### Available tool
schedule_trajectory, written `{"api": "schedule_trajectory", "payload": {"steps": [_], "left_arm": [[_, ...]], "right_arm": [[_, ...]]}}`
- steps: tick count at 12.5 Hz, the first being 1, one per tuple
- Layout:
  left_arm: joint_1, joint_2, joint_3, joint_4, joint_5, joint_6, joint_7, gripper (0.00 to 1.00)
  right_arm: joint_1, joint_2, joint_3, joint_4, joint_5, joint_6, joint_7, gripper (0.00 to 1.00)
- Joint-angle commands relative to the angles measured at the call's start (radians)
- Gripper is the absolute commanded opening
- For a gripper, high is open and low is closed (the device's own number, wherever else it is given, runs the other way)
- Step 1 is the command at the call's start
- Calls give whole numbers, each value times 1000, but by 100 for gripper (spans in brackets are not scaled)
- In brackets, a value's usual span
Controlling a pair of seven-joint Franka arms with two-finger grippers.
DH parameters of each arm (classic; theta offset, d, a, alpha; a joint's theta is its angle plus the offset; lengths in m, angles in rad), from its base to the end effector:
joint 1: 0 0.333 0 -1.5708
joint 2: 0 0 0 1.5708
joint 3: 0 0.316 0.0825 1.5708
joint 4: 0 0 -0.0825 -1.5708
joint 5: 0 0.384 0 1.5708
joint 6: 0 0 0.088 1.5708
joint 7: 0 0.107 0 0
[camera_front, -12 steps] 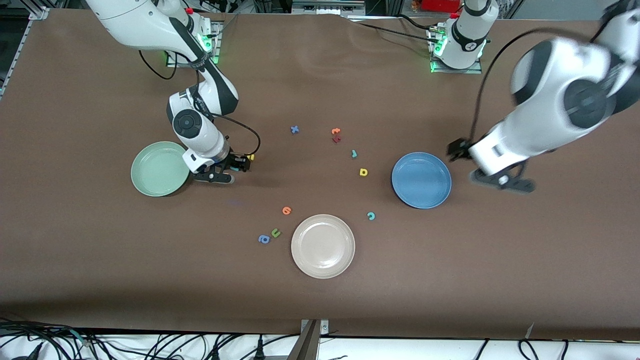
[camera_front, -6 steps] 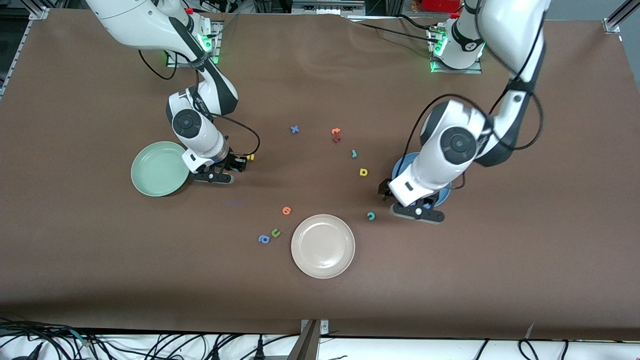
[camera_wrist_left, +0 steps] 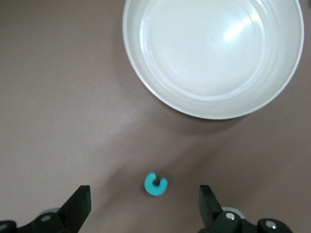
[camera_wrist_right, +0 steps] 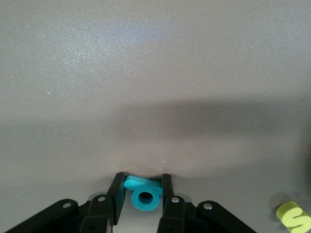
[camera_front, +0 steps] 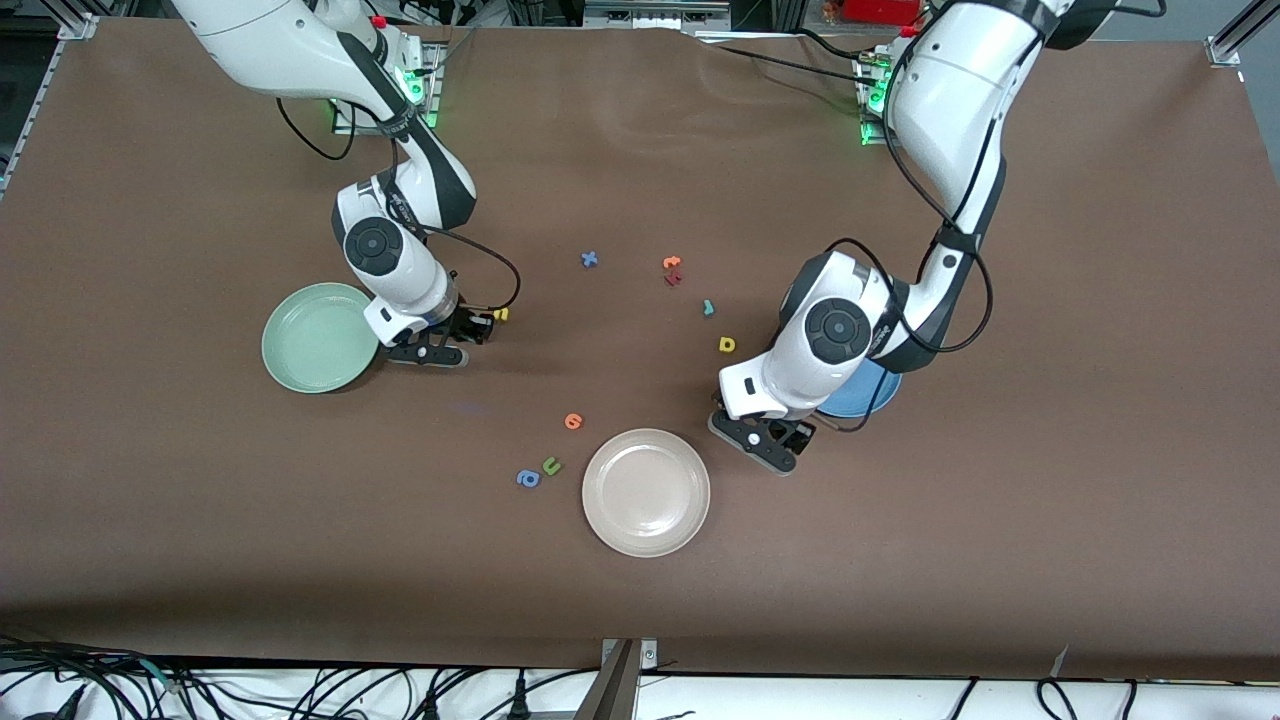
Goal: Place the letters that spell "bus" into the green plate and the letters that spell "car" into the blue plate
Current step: 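Place the teal d on the green plate while the left gripper reaches the teal c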
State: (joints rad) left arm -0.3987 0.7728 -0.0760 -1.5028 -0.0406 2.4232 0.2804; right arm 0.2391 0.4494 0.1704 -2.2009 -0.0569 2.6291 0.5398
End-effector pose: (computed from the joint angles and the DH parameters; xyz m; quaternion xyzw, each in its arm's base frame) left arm 0.6524 -0.3243 0.2240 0.9358 -0.3421 0.0702 0.0471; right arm 0.5051 0.2233 0.1769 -0.9985 0.0483 0.0165 0.0176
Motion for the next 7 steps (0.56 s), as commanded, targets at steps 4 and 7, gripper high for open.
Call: {"api": "schedule_trajectory", "payload": {"steps": [4, 7], "left_arm": [[-2, 49, 5, 24, 1, 25, 310, 88], [-19, 59, 2, 6, 10, 27, 313, 88]], "right_arm": [[2, -148, -102, 88, 0, -376, -154, 10], [0, -152, -289, 86, 2, -412, -439, 10]]}}
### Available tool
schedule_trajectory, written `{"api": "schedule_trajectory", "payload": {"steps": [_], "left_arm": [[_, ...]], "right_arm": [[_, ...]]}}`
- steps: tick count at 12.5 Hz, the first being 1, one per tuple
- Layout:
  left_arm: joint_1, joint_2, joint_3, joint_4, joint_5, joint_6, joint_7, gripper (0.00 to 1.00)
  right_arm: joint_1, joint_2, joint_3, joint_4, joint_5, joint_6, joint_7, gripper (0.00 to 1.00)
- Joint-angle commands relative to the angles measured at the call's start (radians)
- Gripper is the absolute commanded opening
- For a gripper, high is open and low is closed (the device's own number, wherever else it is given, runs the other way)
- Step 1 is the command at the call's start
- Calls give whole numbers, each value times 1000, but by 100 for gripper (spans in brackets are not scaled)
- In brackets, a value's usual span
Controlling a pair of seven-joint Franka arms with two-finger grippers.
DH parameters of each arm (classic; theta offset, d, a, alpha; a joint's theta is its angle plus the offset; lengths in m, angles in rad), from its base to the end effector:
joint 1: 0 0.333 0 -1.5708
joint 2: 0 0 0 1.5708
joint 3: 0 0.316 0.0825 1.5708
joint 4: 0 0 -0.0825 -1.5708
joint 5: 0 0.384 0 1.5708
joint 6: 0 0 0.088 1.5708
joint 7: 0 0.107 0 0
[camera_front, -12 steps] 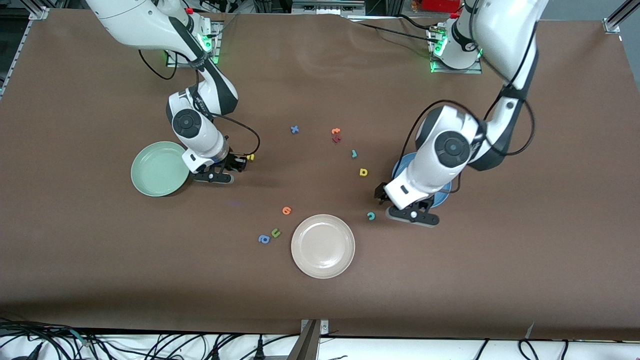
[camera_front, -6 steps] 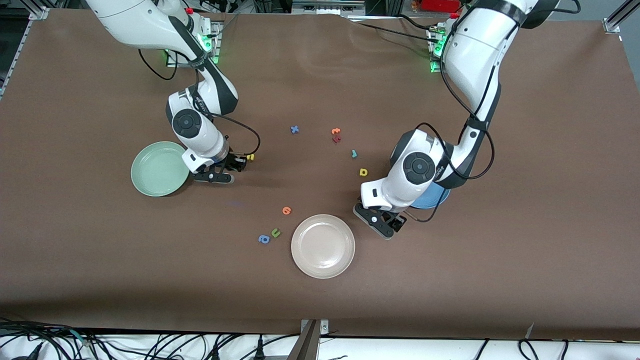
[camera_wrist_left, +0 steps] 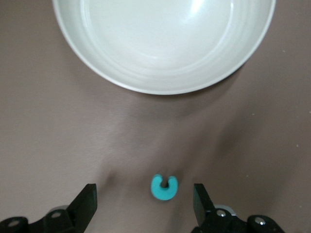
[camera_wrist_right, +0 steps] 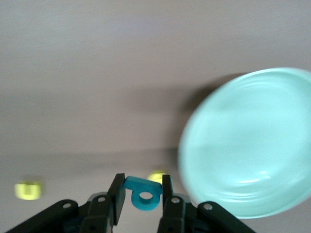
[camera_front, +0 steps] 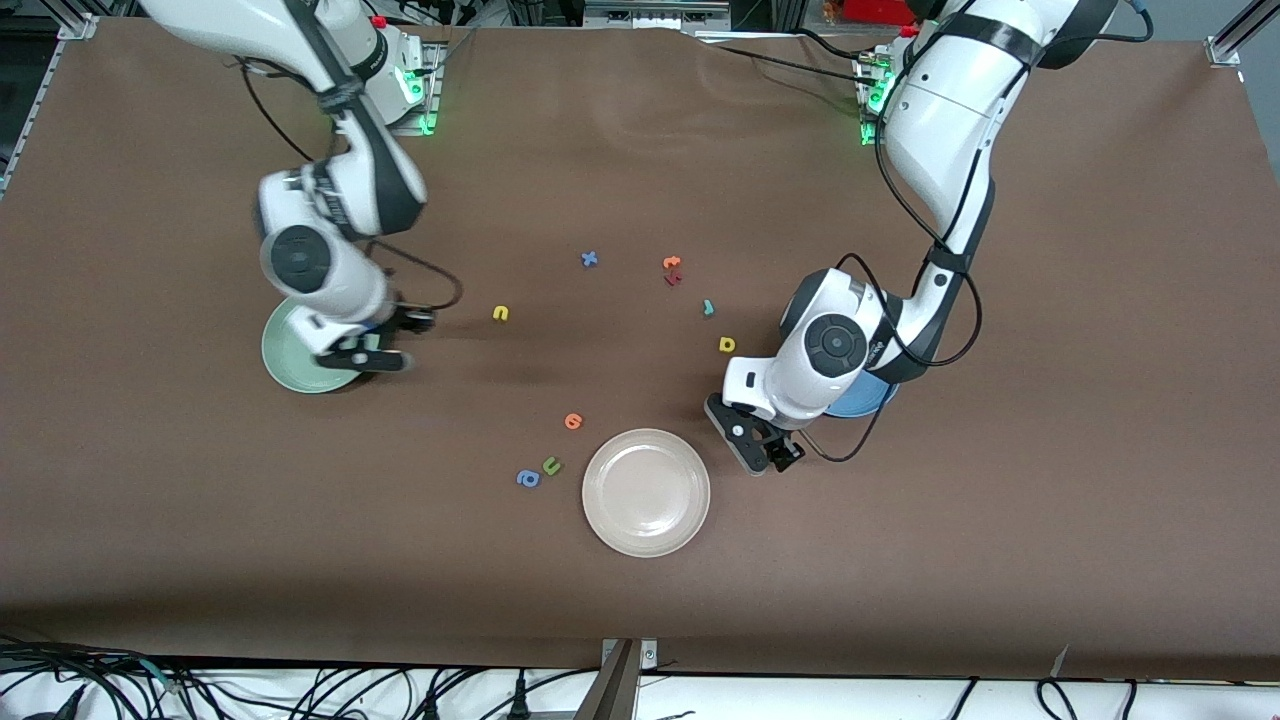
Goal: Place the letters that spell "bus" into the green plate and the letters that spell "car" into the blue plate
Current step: 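Place the teal d on the green plate while the left gripper reaches the teal c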
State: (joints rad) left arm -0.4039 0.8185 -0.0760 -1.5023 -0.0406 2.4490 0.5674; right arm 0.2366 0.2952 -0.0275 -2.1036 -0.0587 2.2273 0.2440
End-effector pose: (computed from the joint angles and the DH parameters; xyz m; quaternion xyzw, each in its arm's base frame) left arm 0.6479 -0.3264 0.1937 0.8774 -0.4737 0.0665 0.0380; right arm 0.5480 0.1145 0.2639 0.9960 0.0027 -0.0777 0.0442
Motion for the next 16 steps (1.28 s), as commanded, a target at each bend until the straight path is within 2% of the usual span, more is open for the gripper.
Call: {"api": "schedule_trajectory", "payload": {"steps": [1, 3, 5, 6, 7, 8, 9, 10, 12, 14, 16], "left_arm": [[-13, 21, 2, 5, 15, 1, 29, 87], [-13, 30, 2, 5, 15, 2, 57, 82], [-13, 37, 2, 7, 16, 4, 84, 72], [-12, 42, 2, 8, 16, 16, 92, 64], [-12, 50, 2, 7, 16, 40, 94, 48], [-12, 53, 2, 7, 16, 45, 95, 26], [-12, 51, 2, 7, 16, 45, 100, 7], [-12, 47, 2, 7, 16, 45, 100, 2], [-6, 38, 2, 8, 15, 36, 104, 0], [-1, 25, 2, 7, 15, 21, 103, 0], [0, -4, 2, 10, 12, -31, 100, 0]], "right_arm": [[3, 13, -141, -13, 4, -8, -220, 10], [-6, 54, -208, -12, 4, 17, -332, 10], [-45, 106, -229, -12, 8, 95, -435, 10], [-65, 128, -229, -12, 10, 118, -465, 11], [-66, 131, -229, -10, 10, 120, -471, 13], [-66, 133, -229, -12, 10, 118, -471, 30], [-65, 131, -227, -10, 17, 118, -463, 94], [-65, 125, -227, -7, 19, 109, -456, 99], [-54, 81, -209, -6, 19, 62, -386, 99], [-54, 21, -132, 1, 20, -35, -228, 99], [-54, -2, -42, -2, 20, -70, -38, 99]]}}
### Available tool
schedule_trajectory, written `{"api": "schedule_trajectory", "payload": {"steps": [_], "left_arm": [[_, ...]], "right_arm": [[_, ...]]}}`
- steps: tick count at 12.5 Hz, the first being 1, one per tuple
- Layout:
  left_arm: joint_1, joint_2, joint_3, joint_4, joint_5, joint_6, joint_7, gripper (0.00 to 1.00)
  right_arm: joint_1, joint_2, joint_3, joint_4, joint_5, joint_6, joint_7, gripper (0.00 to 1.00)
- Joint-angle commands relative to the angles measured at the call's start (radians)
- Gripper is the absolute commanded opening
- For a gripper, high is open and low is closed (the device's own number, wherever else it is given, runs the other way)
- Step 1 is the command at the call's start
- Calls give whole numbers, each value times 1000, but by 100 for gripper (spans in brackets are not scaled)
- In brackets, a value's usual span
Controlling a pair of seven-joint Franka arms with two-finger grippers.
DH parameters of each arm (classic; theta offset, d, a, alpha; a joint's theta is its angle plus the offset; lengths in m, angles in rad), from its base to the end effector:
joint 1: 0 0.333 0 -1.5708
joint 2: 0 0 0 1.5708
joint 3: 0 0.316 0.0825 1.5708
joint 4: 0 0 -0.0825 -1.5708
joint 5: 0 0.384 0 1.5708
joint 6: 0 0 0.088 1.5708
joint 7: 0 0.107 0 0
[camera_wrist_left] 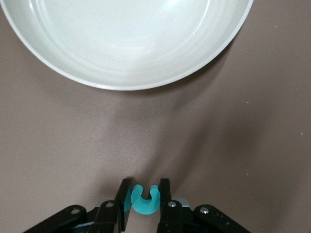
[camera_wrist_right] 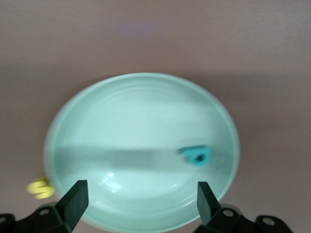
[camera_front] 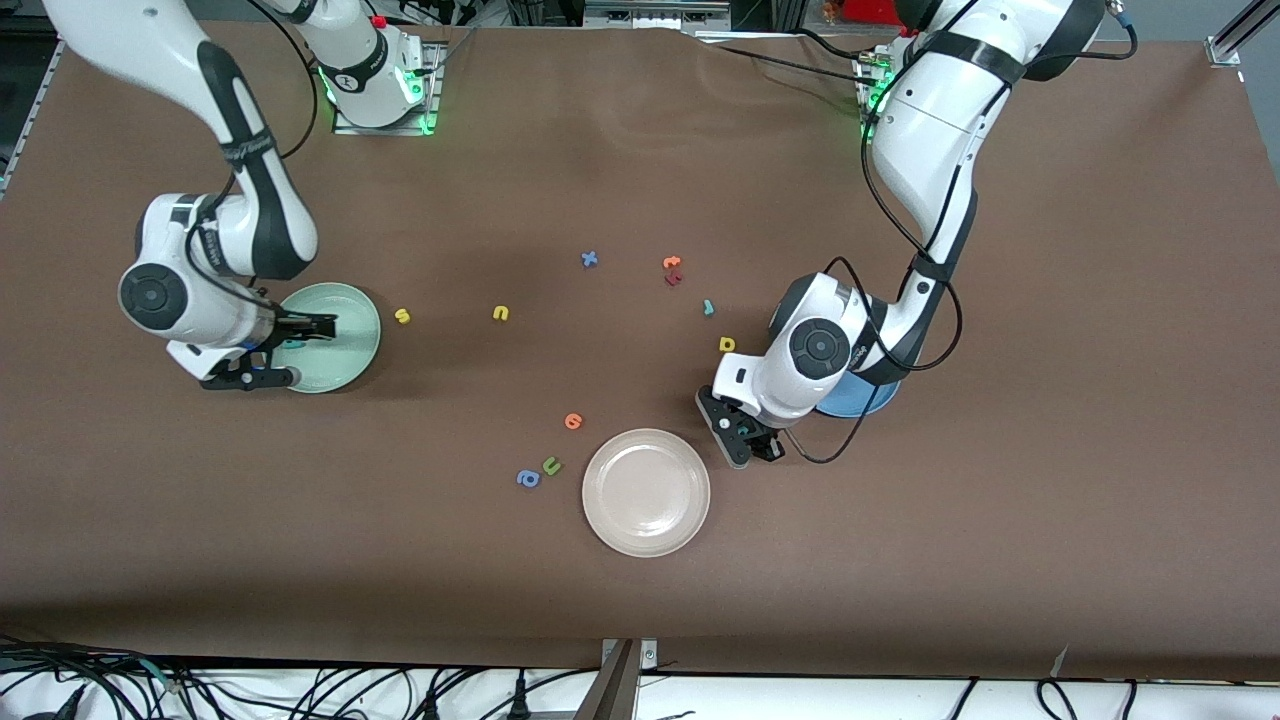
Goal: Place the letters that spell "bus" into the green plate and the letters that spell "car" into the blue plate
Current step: 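Lower the teal c onto the blue plate with the left gripper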
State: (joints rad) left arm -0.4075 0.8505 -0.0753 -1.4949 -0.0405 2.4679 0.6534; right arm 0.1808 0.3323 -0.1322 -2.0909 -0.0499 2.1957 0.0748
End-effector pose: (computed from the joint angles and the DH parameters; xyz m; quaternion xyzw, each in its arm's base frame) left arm 0.6464 -0.3279 0.1756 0.8561 -0.5114 0.0653 0.0356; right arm 0.5572 0.0257 0.2476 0.9928 0.0049 -0.1096 0.0471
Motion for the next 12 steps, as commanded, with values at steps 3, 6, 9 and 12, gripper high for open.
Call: {"api": "schedule_trajectory", "payload": {"steps": [3, 6, 9, 12], "left_arm": [[28, -100, 2, 7, 7, -186, 18, 0], [93, -159, 6, -1, 13, -343, 55, 1], [142, -159, 6, -19, 14, -349, 103, 1], [154, -208, 6, -100, 14, -348, 103, 0]], "right_arm": [[2, -27, 157, -29, 10, -19, 217, 98], [2, -19, 243, -81, 2, 57, 7, 98], [2, -22, 266, -165, -1, 203, -111, 88], [2, -24, 270, -193, -13, 245, -144, 66]]}}
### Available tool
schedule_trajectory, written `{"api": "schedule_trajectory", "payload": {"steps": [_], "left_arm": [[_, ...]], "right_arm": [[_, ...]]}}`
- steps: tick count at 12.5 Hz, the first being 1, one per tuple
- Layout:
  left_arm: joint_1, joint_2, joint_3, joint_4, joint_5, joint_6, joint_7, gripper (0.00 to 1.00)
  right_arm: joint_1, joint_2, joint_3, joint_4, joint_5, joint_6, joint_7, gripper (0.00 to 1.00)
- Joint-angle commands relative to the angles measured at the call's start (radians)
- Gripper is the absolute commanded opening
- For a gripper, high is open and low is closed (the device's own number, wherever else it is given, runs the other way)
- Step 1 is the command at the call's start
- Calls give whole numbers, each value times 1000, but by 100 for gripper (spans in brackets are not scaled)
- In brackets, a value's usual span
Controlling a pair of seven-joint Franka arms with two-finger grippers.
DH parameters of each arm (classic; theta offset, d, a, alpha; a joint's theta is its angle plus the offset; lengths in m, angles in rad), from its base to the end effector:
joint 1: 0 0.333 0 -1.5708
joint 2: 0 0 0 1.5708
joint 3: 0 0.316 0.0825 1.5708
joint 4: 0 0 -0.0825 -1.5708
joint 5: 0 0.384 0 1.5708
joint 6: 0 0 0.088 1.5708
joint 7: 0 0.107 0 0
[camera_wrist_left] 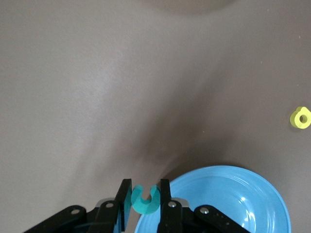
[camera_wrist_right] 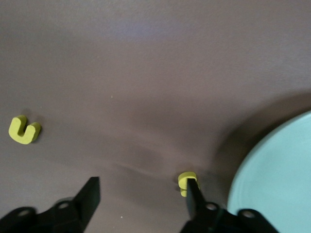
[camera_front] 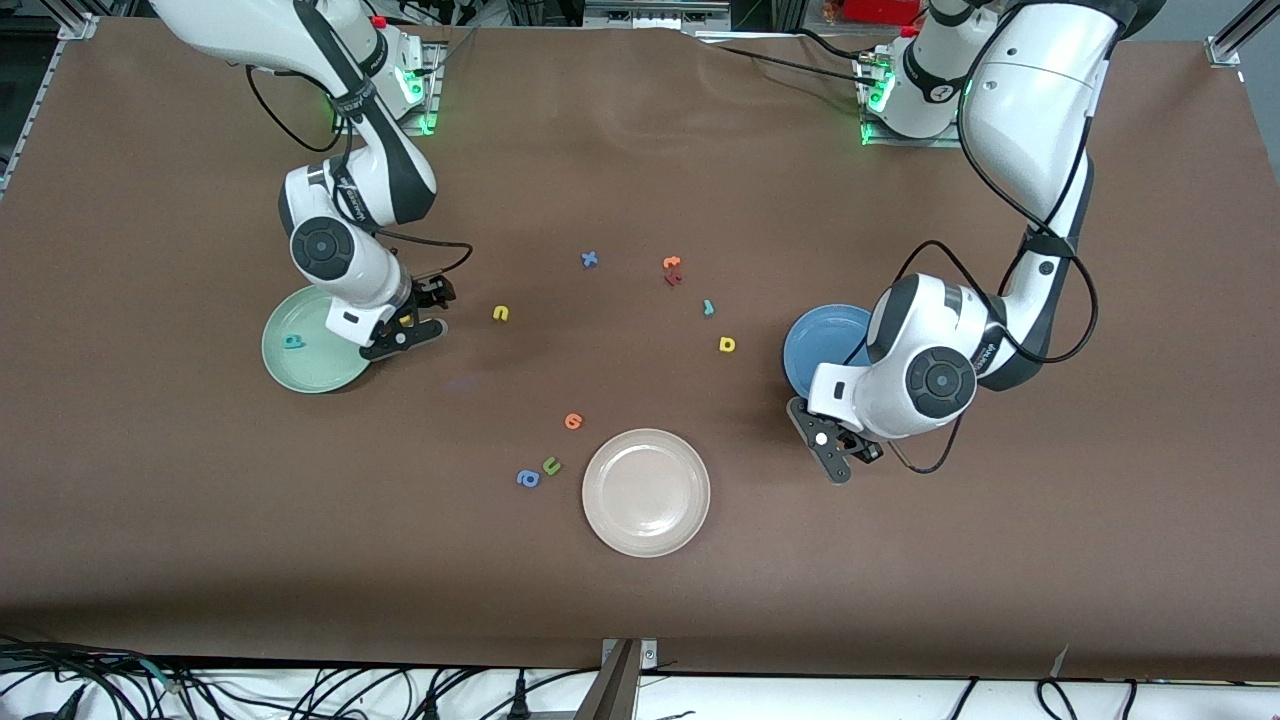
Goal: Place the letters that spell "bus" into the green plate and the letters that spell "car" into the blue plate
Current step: 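Lower the teal c onto the blue plate with the left gripper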
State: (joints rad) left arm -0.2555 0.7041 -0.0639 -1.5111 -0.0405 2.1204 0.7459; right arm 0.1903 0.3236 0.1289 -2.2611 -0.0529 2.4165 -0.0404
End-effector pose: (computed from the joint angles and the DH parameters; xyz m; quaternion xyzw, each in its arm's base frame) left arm 0.6677 -0.2155 0.2418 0.8689 -0.4913 -0.0378 0.0468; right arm 0.4941 0.1649 0.2052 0.9768 0.1974 -0.0821 0.0067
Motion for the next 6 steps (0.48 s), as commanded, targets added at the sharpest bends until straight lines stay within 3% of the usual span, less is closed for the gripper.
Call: {"api": "schedule_trajectory", "payload": {"steps": [1, 4, 6], "left_arm": [[4, -87, -5, -130, 14, 6, 4, 0], [-4, -199, -5, -350, 14, 129, -19, 0], [-8, -216, -7, -418, 14, 177, -25, 0]], "right_arm": [[-8, -14, 8, -28, -25, 32, -33, 66], [-8, 3, 1, -52, -79, 102, -45, 67], [-9, 21, -15, -52, -105, 125, -47, 67]]}}
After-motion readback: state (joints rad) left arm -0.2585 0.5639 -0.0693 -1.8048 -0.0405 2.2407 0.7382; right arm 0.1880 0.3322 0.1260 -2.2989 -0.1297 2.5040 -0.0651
